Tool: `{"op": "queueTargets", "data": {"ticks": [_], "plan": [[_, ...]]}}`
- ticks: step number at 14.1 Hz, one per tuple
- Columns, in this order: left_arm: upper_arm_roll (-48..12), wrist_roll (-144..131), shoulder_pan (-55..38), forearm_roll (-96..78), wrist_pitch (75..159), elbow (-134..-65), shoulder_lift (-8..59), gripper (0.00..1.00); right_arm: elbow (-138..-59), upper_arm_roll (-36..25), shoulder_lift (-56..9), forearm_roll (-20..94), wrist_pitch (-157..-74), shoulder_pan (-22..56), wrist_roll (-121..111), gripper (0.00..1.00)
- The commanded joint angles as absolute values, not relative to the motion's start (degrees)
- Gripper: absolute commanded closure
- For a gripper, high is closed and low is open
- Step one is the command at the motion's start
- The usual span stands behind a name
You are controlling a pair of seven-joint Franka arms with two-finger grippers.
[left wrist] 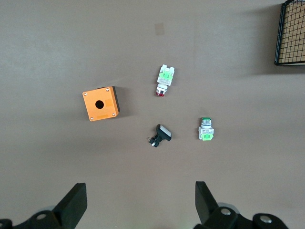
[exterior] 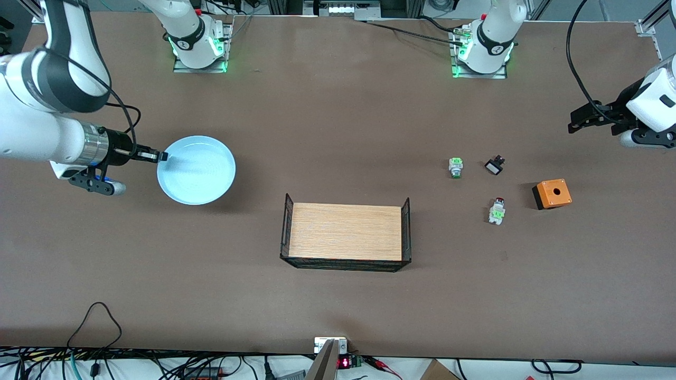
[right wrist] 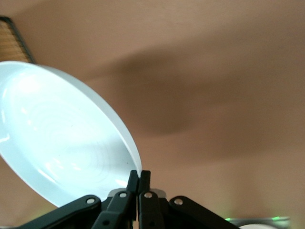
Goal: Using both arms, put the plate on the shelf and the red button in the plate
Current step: 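Carry the blue plate with the right gripper over the wooden tray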
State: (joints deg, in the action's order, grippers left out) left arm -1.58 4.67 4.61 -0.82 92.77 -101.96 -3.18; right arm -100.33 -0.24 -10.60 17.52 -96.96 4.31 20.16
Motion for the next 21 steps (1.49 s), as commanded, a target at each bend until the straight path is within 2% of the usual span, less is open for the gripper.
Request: {"op": "queueTargets", "data": {"ticks": [1,10,18,21], "plan": [[-1.7,4.8,5.0,-1.6,91.8,-100.9,-2.7,0.00,-97.3,2.5,-10.0,19.2,-95.4,5.5,30.7,1.00],[-1.7,4.9,5.0,-1.6,91.8,-100.9,-2.7,0.00,-92.5,2.6,-9.9,24.5,-96.7,15.1,52.8,1.00],[-1.7,4.9,5.4,-1.5,91.7,-100.9,-2.7,0.00,-92.3,2.6,-13.0,24.4,-110.7,22.6,64.9,1.00],[-1.7,4.9,5.4,-1.5,91.8,-100.9,-2.7,0.00,-89.5,2.6,-16.1,24.4,-113.7,24.2,68.5,1.00]]}}
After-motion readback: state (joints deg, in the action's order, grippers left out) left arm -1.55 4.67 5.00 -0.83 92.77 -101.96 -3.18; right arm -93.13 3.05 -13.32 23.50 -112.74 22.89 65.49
